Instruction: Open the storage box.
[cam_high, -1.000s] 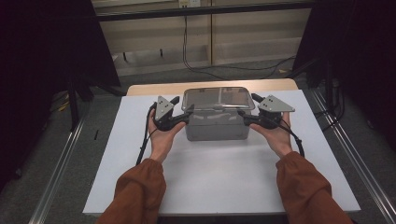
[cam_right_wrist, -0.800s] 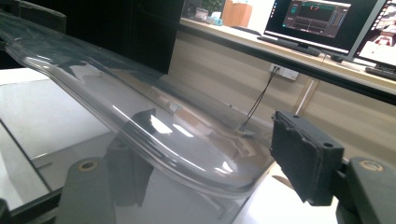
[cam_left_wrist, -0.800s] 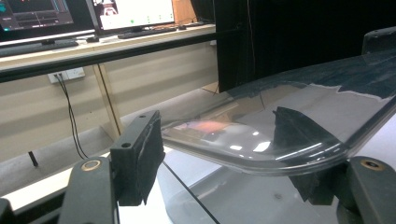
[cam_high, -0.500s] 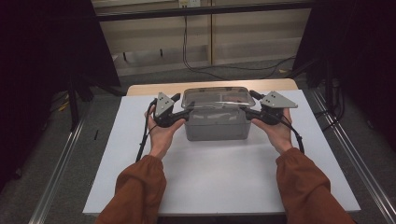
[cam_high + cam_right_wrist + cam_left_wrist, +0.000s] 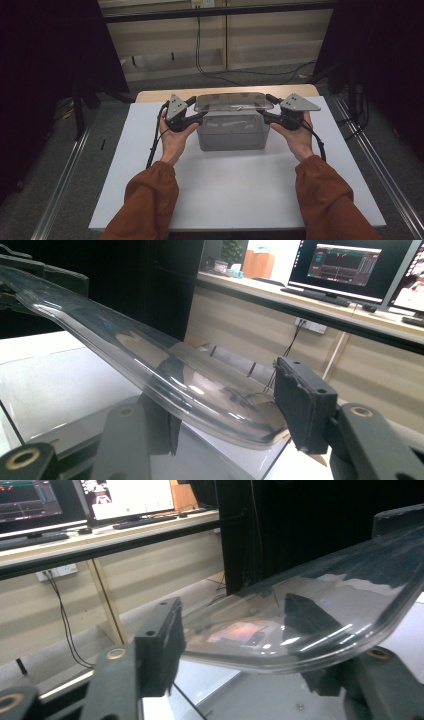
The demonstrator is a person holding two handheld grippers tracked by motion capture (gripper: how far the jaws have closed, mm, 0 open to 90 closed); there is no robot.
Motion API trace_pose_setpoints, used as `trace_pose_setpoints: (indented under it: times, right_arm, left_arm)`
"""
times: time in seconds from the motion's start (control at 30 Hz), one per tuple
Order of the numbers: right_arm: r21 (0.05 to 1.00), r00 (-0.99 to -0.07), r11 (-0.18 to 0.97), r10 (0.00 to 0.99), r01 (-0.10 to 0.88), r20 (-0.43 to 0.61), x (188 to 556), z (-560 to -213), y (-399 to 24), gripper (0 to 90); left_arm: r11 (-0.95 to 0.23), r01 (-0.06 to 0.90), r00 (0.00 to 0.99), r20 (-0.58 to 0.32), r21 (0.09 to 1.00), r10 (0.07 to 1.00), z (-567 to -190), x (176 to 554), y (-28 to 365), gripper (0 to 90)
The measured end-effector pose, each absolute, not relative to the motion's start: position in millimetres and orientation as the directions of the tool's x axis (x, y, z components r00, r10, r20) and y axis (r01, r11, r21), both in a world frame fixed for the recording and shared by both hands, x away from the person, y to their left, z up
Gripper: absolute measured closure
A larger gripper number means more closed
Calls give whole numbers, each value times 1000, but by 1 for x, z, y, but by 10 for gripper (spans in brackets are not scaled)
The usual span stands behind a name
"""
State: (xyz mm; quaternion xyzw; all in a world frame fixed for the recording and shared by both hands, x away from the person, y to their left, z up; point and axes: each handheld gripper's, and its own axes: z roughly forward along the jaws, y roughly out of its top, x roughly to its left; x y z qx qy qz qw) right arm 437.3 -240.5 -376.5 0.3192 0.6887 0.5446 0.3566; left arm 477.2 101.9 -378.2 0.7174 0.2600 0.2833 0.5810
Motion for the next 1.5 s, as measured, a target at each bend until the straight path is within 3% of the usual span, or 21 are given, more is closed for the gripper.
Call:
trace_pose_setpoints:
  times: [0.6, 1.03, 1.5]
  right_arm:
    - [981, -540, 190, 831, 45, -136, 446, -367, -240, 469]
    - [981, -509, 187, 849, 44, -139, 455, -367, -245, 471]
    - [980, -499, 192, 855, 47, -144, 463, -371, -247, 559]
  left_arm:
    - [-225, -2, 709, 160, 974, 687, -371, 486, 100, 539]
    - [-213, -2, 700, 153, 977, 698, -368, 492, 103, 571]
    - [-202, 21, 687, 133, 979, 715, -371, 502, 106, 611]
